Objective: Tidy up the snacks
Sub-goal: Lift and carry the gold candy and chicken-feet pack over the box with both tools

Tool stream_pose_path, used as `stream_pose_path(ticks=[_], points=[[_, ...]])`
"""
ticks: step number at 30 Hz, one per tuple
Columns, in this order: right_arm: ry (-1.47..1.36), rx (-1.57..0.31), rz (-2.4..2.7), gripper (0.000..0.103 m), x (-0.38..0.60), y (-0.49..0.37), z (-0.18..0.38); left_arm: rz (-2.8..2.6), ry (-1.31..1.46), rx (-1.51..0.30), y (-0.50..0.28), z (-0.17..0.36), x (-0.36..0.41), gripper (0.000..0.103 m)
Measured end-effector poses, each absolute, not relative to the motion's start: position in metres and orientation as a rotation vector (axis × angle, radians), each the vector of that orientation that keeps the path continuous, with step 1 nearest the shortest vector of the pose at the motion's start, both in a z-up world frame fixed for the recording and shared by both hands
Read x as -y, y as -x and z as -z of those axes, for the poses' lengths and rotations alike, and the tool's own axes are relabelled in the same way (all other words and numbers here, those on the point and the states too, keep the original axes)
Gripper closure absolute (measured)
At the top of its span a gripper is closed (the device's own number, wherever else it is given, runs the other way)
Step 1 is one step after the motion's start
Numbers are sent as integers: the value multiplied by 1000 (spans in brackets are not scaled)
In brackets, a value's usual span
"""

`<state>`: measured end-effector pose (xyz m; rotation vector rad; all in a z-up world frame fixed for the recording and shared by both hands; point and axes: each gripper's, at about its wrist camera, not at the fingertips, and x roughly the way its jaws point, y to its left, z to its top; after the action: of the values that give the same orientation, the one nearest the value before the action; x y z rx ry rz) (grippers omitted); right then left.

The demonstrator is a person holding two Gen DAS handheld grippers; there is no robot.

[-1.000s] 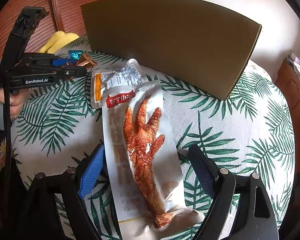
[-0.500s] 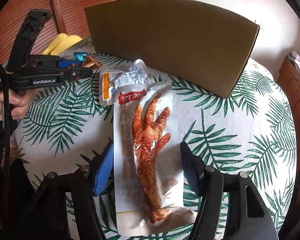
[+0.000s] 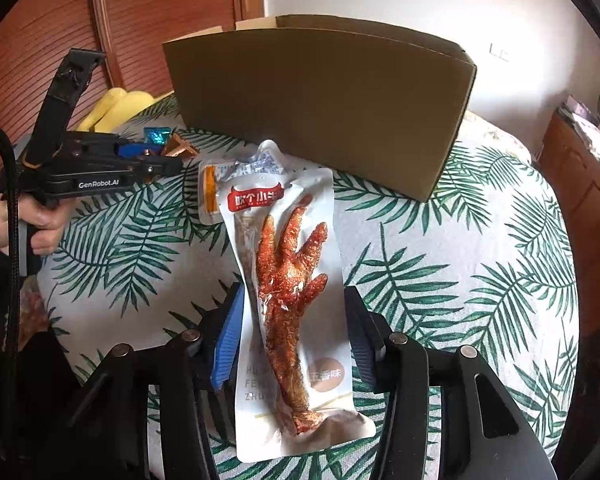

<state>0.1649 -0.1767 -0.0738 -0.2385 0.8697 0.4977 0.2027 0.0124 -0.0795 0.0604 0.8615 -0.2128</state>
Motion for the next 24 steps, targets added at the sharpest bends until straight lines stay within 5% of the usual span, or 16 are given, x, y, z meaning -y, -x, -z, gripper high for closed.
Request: stream_pose_path(ticks=[24], points=[[201, -785, -453, 54, 191, -153, 41, 282, -21, -757, -182, 44, -14, 80]])
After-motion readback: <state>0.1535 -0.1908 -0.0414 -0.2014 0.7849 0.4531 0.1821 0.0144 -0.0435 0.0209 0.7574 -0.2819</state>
